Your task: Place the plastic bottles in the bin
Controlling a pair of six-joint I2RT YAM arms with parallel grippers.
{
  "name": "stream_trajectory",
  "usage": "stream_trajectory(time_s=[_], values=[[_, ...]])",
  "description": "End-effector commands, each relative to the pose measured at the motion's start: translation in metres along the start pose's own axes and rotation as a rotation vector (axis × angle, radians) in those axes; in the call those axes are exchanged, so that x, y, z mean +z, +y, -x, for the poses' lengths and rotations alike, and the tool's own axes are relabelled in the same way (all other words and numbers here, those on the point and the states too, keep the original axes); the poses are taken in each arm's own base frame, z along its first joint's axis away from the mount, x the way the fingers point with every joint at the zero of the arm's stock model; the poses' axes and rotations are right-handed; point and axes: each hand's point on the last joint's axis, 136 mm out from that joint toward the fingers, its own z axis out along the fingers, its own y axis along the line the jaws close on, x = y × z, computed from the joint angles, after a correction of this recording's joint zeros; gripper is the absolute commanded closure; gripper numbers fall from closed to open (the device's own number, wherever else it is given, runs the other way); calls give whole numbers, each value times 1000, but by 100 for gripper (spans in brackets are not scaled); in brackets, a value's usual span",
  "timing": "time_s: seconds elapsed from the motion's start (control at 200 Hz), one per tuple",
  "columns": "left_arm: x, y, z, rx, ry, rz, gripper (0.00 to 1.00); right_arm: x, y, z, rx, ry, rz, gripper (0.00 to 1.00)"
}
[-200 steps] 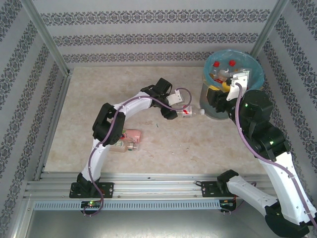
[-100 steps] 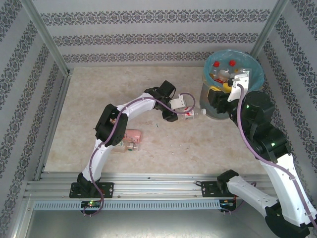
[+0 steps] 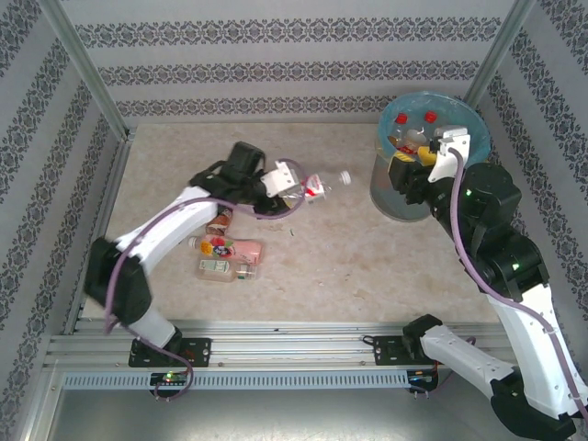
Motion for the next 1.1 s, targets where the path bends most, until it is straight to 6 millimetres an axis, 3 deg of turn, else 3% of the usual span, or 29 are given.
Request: stream_trajectory(time_s=[0.0, 0.125, 0.26, 0.4, 0.6, 0.819, 0.959, 1.044, 1.094], values=[[-37, -6, 20, 29, -120, 42, 58, 3, 19, 19, 56, -35, 104, 48], [-82, -13, 52, 66, -282, 85, 58, 16, 50, 25, 108, -12, 267, 45], [-115, -20, 82, 100, -438, 101, 57, 30, 80, 27, 193, 42, 431, 39], [-132, -25, 95, 124, -508, 102, 58, 45, 90, 25, 294, 91, 471, 38], [-140, -31, 101, 120, -555, 77, 58, 60, 101, 18, 378, 141, 521, 40], [-140, -29, 103, 107, -568, 89, 58, 63, 115, 8, 413, 207, 593, 61], [-139, -22, 103, 82, -570, 119, 57, 58, 116, 12, 413, 201, 608, 77], [-139, -21, 104, 72, -585, 122, 52, 53, 113, 19, 403, 179, 591, 84], [-141, -20, 105, 58, -596, 125, 40, 50, 106, 25, 385, 151, 556, 88]])
